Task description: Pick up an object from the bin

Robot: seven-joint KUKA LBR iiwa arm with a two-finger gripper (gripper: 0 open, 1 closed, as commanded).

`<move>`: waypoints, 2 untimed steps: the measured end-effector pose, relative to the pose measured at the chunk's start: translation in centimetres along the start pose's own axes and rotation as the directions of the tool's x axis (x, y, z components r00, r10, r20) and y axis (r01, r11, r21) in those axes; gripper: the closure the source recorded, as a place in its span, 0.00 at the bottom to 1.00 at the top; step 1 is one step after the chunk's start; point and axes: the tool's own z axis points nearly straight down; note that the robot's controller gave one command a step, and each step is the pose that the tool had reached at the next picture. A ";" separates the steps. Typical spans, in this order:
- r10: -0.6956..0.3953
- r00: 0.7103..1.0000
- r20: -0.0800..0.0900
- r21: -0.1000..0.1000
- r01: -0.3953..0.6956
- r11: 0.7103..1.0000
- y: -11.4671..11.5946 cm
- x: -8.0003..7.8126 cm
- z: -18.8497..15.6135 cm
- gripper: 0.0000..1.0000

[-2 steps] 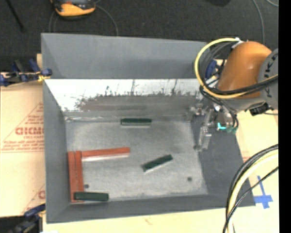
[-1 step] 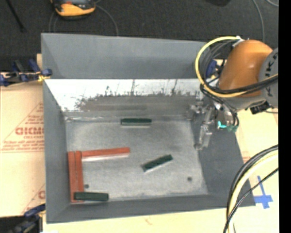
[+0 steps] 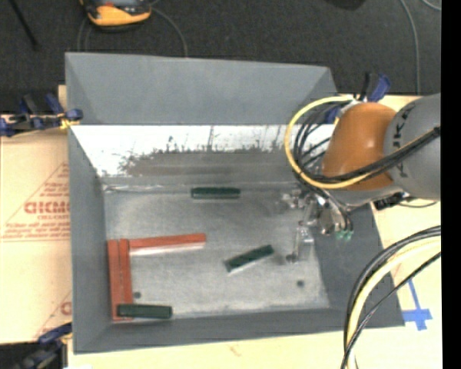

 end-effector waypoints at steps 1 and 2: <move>-0.026 0.999 -0.018 -0.003 0.026 1.000 5.7 4.5 -0.7 0.00; -0.190 0.982 -0.001 -0.003 0.190 0.982 0.1 3.3 2.4 1.00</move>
Offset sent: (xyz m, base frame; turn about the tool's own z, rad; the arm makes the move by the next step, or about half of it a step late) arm -0.0356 0.0021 -0.0282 -0.1904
